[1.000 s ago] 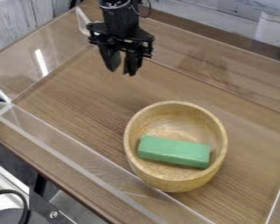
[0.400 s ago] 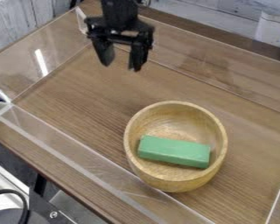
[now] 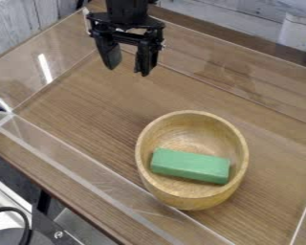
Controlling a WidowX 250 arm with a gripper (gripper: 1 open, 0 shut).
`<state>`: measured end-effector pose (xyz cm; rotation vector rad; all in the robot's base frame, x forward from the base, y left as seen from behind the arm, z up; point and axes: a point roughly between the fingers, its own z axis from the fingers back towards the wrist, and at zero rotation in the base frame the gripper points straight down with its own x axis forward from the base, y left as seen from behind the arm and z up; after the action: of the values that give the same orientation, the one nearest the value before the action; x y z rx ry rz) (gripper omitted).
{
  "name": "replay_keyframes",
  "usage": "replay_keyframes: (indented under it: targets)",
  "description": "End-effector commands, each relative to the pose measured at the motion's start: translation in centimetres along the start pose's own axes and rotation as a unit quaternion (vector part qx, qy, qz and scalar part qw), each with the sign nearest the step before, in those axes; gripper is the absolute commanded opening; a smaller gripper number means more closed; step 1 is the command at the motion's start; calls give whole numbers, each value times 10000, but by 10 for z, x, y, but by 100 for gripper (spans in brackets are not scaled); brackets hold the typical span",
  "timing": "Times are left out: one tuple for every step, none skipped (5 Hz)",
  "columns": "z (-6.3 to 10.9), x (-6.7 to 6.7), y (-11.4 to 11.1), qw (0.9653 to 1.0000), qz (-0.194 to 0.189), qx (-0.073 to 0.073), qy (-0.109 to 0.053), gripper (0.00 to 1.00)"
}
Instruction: Put the green block in the brown bowl
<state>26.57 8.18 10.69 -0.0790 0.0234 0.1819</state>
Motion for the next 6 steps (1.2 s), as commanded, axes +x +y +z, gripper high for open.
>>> replay_keyframes:
  targets:
    - [32,41,3,9965,-531,133,-628,100]
    - [37,58,6,9913,-1036,323,-750,100]
    - [29,54,18,9927,-887,430,-700,100]
    - [22,49,28,9940,-714,500,-658,100]
    - [11,34,49,9978,-330,240,-513,100]
    - [12,24,65,9981,-249,133,-556,100]
